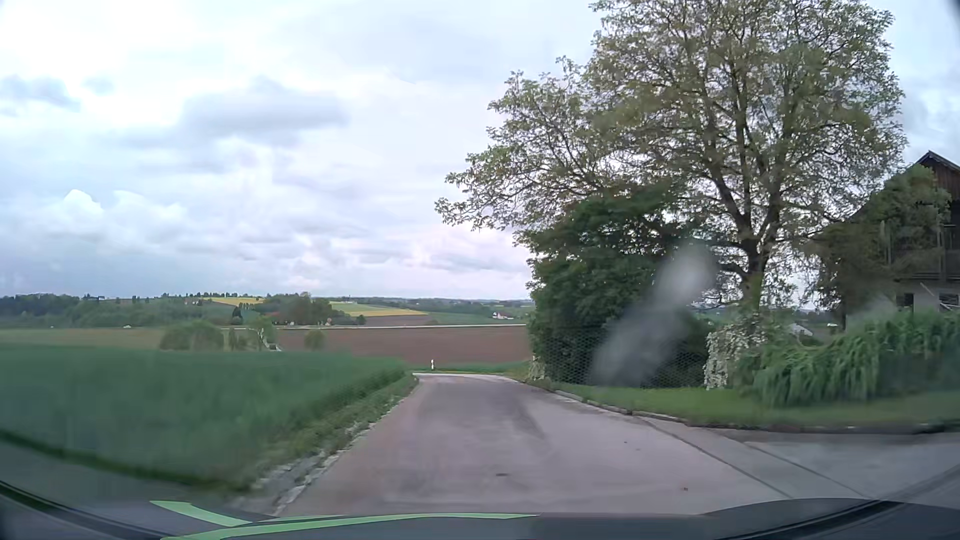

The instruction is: Follow the waypoints while adhering to traffic rules and regulations

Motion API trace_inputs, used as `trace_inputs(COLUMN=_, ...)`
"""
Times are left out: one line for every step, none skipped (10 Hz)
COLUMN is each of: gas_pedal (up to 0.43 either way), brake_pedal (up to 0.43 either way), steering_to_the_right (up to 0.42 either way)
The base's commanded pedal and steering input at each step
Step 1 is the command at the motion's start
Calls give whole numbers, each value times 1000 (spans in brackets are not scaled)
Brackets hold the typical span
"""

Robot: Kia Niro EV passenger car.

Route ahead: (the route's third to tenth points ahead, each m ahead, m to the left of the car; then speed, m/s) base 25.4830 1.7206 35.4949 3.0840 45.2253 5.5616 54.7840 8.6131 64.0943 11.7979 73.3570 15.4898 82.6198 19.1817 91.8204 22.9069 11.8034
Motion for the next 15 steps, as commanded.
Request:
trace_inputs(gas_pedal=39, brake_pedal=0, steering_to_the_right=0)
trace_inputs(gas_pedal=0, brake_pedal=0, steering_to_the_right=-1)
trace_inputs(gas_pedal=0, brake_pedal=0, steering_to_the_right=-2)
trace_inputs(gas_pedal=0, brake_pedal=0, steering_to_the_right=-4)
trace_inputs(gas_pedal=0, brake_pedal=0, steering_to_the_right=-6)
trace_inputs(gas_pedal=0, brake_pedal=0, steering_to_the_right=-7)
trace_inputs(gas_pedal=0, brake_pedal=0, steering_to_the_right=-7)
trace_inputs(gas_pedal=0, brake_pedal=0, steering_to_the_right=-7)
trace_inputs(gas_pedal=0, brake_pedal=0, steering_to_the_right=-8)
trace_inputs(gas_pedal=0, brake_pedal=0, steering_to_the_right=-9)
trace_inputs(gas_pedal=0, brake_pedal=0, steering_to_the_right=-14)
trace_inputs(gas_pedal=0, brake_pedal=0, steering_to_the_right=-17)
trace_inputs(gas_pedal=0, brake_pedal=0, steering_to_the_right=-19)
trace_inputs(gas_pedal=0, brake_pedal=0, steering_to_the_right=-19)
trace_inputs(gas_pedal=0, brake_pedal=0, steering_to_the_right=-20)
